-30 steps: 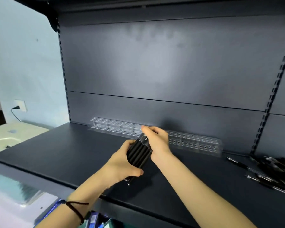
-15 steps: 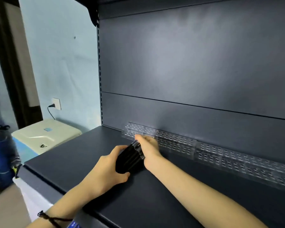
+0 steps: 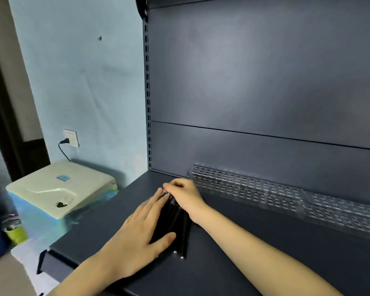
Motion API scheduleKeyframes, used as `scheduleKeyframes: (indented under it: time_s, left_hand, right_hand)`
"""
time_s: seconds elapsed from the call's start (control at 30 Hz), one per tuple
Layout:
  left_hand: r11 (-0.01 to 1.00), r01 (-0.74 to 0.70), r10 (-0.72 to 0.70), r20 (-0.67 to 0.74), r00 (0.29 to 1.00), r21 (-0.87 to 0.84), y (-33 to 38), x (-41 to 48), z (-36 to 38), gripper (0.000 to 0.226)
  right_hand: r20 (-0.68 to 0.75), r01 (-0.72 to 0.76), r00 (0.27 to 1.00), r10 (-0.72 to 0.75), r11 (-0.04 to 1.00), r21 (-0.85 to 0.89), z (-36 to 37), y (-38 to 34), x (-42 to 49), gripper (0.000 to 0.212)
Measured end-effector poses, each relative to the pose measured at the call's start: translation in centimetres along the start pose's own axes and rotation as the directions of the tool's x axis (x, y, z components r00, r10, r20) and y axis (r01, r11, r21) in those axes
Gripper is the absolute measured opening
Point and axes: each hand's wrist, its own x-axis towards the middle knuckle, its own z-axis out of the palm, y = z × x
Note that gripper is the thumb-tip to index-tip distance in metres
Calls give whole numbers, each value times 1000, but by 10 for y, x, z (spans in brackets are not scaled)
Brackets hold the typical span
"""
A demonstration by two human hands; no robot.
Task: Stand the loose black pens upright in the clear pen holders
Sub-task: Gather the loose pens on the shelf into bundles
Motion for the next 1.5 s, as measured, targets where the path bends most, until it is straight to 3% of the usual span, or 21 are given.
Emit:
scheduleKeyframes:
  time_s: [0.13,0.23,0.37,0.53,0.63,0.73,0.8,0.9,1.13,1.27,1.33,1.4,1.5]
  left_hand:
    - [999,-45,46,47,998,-18,-21,0,-5,76]
    - [999,-23,25,49,999,-27,-26,2,-4,80]
    - [997,61,-59,53,997,-40,-21,5,-4,75]
    - [972,209,-222,119,968,111,-17,13,-3,85]
    - [969,228,-241,153,959,94,-19,15,-3,89]
    - [976,219,-219,154,964,17,-20,11,-8,89]
    - [979,201,-196,110,974,-43,-21,10,-12,81]
    - [991,131,-131,-20,991,5,-23,16,-15,65]
    - [980,-59,80,-103,991,191,18,41,-2,45]
    - [929,-241,287,-134,948,281,70,47,16,47]
    - [893,-308,372,-153,916,328,108,47,26,41]
    - [863,-374,442,-147,885,340,154,44,37,38]
    - [832,-433,490,-92,867,346,222,38,60,43]
  right_hand:
    - [-24,105,994,-110,982,-155,12,0,4,20]
    - [-2,224,965,-263,825,-519,13,12,10,22]
    - [-8,162,982,-189,860,-485,11,16,10,27]
    - [-75,88,980,-186,733,-675,14,11,3,48]
    - [-118,63,975,-186,750,-658,11,9,1,45]
    - [-184,29,975,-122,897,-441,6,9,-1,41]
    - [-241,26,964,-112,941,-337,-3,7,-6,35]
    - [-243,57,956,-164,917,-394,-26,11,-19,22]
    - [-21,97,985,-173,648,-756,-85,15,-76,24]
    - [-79,34,978,-192,523,-852,-124,17,-115,27]
    - [-103,1,965,-240,396,-918,-152,20,-140,30]
    - [-130,-53,954,-269,275,-960,-187,26,-172,34]
    - [-190,-142,948,-256,194,-971,-246,38,-228,41]
